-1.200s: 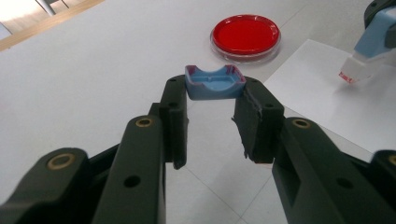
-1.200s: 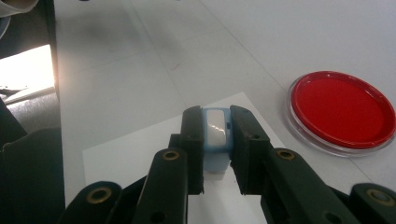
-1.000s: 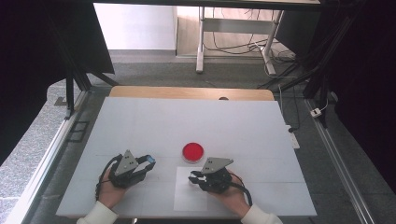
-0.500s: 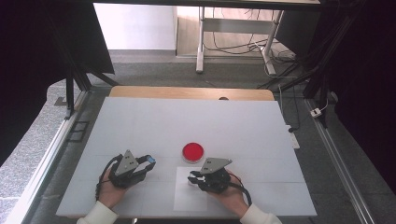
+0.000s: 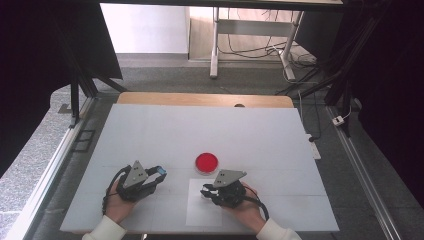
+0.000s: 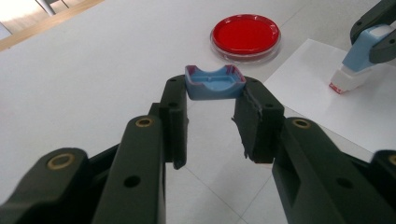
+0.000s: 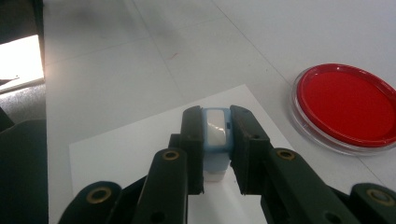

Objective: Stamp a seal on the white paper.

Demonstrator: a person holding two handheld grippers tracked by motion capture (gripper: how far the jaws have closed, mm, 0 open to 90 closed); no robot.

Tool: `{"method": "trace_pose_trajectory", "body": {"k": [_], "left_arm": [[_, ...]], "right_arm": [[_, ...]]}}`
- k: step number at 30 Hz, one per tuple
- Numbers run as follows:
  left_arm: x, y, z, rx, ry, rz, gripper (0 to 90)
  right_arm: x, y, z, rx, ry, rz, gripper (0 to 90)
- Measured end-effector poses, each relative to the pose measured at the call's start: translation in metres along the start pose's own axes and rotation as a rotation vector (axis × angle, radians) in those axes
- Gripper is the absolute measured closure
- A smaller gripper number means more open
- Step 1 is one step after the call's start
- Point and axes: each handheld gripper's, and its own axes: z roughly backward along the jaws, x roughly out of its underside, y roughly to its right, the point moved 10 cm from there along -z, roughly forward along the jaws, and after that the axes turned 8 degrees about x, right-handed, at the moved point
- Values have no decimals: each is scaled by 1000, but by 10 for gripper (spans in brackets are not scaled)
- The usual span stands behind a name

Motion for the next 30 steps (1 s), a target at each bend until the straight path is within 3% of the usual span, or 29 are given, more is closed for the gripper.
{"method": "trace_pose_trajectory", "body": {"k": [11,14,22,25,30], "left_arm": [[0,0,0,-1,-1,-3,649],[0,0,0,-1,-1,-4,649],[0,0,0,-3,-2,-3,649],[0,0,0,-2,-3,-4,649],[0,1,0,-2,-3,-4,649]], "right_arm": [[0,-1,-1,7,-7,10,754],[1,-1,-2,20,-19,39,754],[3,-2,-4,22,-29,39,755],[3,-3,-4,28,-28,63,756],[3,-2,-4,18,-30,48,757]]}}
